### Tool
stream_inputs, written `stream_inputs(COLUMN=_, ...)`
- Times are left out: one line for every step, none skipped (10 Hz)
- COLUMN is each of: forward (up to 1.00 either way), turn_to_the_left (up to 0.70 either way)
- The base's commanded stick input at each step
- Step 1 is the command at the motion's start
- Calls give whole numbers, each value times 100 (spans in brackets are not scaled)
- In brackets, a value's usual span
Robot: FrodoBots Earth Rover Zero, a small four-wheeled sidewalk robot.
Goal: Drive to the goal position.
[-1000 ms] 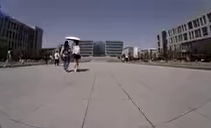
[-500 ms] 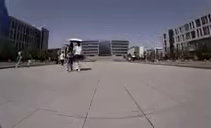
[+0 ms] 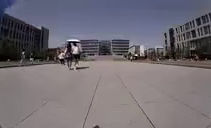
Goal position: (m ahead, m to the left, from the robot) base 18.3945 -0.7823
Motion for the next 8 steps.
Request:
stream_inputs(forward=100, turn_to_the_left=0)
stream_inputs(forward=100, turn_to_the_left=0)
stream_inputs(forward=100, turn_to_the_left=0)
stream_inputs(forward=100, turn_to_the_left=0)
stream_inputs(forward=100, turn_to_the_left=0)
stream_inputs(forward=100, turn_to_the_left=0)
stream_inputs(forward=100, turn_to_the_left=0)
stream_inputs(forward=100, turn_to_the_left=0)
